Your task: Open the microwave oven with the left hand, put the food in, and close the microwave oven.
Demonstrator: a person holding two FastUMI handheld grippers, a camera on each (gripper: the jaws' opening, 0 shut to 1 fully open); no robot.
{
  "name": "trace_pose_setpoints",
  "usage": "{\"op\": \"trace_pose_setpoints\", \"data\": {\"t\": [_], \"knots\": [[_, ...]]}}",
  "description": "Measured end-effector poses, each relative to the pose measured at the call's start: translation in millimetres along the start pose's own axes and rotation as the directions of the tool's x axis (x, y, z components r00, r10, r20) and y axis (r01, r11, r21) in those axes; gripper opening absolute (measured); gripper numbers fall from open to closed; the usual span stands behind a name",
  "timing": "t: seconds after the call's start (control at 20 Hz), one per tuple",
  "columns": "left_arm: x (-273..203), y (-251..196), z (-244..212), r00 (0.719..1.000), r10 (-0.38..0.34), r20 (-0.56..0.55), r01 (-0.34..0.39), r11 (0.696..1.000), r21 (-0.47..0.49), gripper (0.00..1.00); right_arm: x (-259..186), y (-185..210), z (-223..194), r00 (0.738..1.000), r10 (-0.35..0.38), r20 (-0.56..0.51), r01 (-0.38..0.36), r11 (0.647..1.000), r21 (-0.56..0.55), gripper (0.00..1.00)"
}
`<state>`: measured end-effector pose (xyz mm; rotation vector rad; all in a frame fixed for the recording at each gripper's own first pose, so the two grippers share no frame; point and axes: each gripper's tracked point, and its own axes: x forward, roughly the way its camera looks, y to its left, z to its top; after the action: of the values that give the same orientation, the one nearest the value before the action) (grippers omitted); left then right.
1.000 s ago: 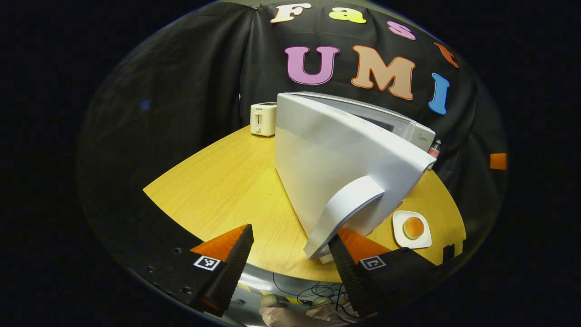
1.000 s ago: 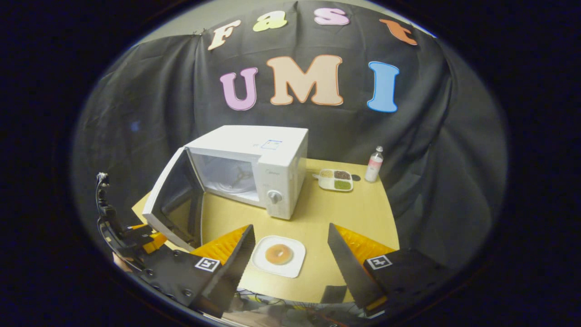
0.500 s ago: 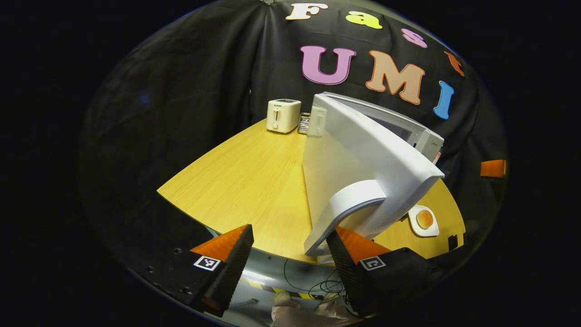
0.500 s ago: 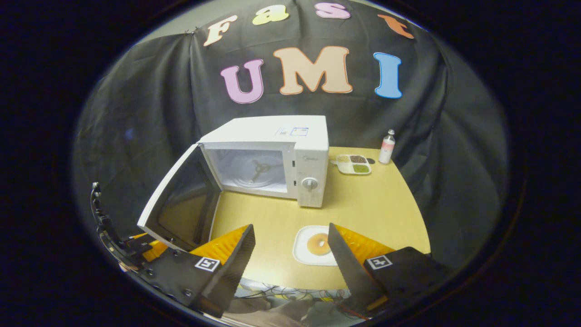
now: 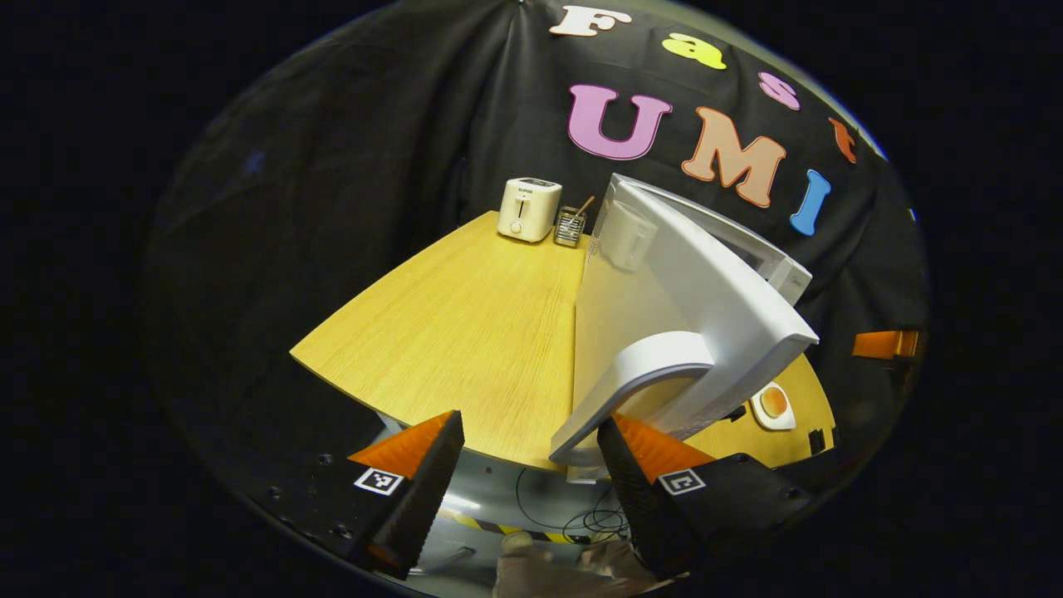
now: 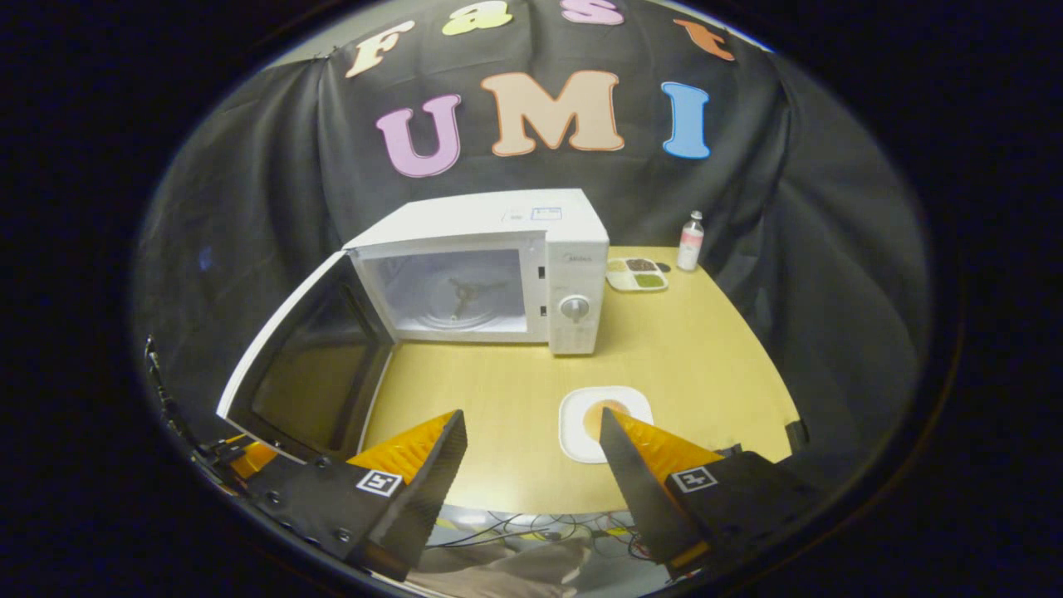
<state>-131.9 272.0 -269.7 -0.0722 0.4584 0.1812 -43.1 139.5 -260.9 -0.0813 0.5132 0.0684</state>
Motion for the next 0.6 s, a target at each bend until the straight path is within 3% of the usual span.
{"op": "trace_pose_setpoints", "data": {"t": [0.3, 0.45, 0.6], "knots": [[-3, 44, 8, 0.999, 0.046, -0.009, -0.046, 0.999, -0.001, 0.95, 23, -17, -21, 0.996, -0.06, -0.069, 0.063, 0.997, 0.036, 1.0], [-3, 72, 13, 0.992, 0.123, -0.005, -0.123, 0.992, -0.019, 0.94, 40, -30, -32, 0.991, -0.078, -0.11, 0.085, 0.995, 0.06, 0.96], [-12, 99, 28, 0.974, 0.225, 0.028, -0.223, 0.974, -0.046, 0.92, 65, -46, -49, 0.98, -0.086, -0.177, 0.099, 0.993, 0.066, 1.0]]}}
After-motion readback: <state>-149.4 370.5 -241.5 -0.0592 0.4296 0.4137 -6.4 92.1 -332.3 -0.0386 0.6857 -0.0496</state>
